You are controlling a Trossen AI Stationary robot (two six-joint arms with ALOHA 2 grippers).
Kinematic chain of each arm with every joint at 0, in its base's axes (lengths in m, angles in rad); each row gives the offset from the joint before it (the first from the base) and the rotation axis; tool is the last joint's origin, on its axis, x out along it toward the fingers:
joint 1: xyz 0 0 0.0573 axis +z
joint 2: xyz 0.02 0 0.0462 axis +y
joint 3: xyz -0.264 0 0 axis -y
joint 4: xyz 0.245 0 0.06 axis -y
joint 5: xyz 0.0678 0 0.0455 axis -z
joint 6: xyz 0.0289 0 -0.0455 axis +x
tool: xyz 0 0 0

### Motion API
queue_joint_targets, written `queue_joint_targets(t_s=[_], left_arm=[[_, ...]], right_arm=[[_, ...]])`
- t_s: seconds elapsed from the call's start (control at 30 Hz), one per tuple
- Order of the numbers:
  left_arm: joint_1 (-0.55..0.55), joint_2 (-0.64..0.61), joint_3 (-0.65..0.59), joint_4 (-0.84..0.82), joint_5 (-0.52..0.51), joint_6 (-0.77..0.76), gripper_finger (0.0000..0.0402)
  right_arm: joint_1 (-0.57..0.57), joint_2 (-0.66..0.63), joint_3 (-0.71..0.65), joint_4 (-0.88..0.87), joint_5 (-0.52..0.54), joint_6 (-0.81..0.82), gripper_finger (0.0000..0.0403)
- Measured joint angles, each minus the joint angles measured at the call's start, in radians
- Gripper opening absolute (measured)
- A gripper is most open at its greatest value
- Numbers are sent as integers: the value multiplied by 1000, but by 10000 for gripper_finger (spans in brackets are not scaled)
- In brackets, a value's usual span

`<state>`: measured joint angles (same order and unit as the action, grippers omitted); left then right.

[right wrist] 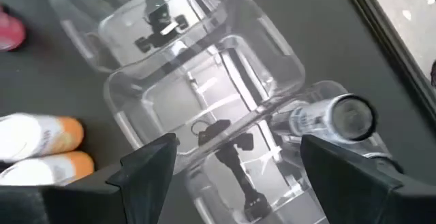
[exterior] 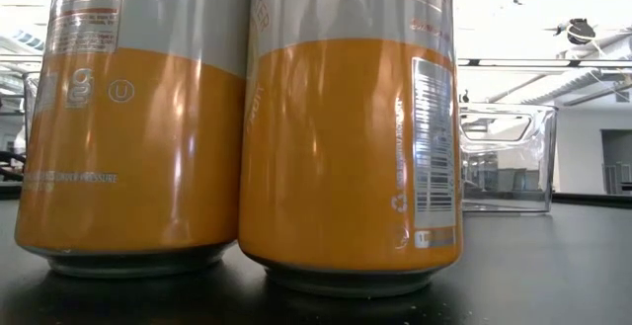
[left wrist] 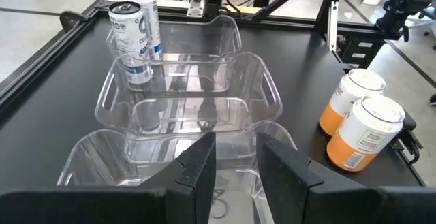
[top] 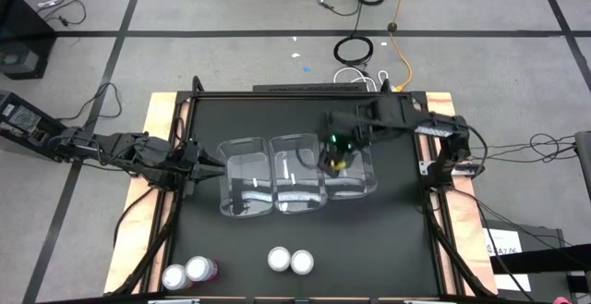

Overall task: Sort soda cans
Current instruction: Put the right orange soda can into the center transparent bin

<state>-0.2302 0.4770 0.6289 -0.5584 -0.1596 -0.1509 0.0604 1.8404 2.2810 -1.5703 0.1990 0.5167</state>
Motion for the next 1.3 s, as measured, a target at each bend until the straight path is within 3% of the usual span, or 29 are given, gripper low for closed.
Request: queue_joint_targets(t_s=[0.23,0.5,0.73,0.9,1.3], left_arm=[[0,0,0,0,0,0,116],[0,0,0,-1,0,1,116],[0,0,0,-1,0,1,116],[0,0,0,-1,-1,1,116],[0,0,0,-5,-1,1,116]], right_arm=[[193,0,-1,2,148,132,306],[338,53,-23,33,134,187,306],[392,150,-23,139,134,136,306],[405,219,-23,239,41,94,306],[457,327,-23,363,-107,194,306]])
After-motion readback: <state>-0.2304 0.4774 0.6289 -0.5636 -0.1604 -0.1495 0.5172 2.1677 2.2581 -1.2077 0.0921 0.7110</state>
